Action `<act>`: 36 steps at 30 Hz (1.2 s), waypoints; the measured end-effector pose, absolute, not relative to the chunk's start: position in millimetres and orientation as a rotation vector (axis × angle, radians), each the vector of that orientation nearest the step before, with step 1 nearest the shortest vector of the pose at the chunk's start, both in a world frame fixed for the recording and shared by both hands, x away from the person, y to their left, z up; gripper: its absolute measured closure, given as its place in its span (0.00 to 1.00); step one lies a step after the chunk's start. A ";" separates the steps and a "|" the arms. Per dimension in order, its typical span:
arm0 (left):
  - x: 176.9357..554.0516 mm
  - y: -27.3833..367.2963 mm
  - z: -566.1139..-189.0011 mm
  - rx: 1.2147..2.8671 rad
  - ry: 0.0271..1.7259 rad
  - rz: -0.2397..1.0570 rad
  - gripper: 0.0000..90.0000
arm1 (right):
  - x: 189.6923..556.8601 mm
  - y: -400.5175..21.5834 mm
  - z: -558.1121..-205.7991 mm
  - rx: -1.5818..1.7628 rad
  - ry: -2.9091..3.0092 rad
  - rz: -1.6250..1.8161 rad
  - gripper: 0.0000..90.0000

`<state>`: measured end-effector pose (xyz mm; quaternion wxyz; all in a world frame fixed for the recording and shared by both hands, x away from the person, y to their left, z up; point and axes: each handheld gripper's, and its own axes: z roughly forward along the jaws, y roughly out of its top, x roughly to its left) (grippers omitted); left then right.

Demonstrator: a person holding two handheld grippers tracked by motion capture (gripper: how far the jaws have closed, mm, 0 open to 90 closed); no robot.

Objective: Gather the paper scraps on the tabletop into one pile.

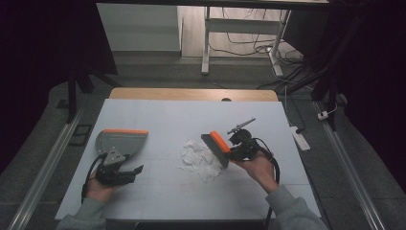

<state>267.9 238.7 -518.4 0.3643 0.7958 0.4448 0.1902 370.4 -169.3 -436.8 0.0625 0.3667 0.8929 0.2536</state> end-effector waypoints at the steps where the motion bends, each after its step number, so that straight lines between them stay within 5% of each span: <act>1: 268.2 238.5 -518.5 2.048 1.143 0.488 0.34 | 370.1 -170.1 -432.2 1.103 2.684 0.808 0.78; 10: 268.9 237.8 -518.7 2.050 1.148 0.491 0.34 | 364.4 -189.2 -411.0 1.084 2.589 0.965 0.78; 36: 268.1 231.9 -515.8 2.055 1.131 0.502 0.34 | 361.8 -238.1 -422.8 1.082 2.487 1.064 0.78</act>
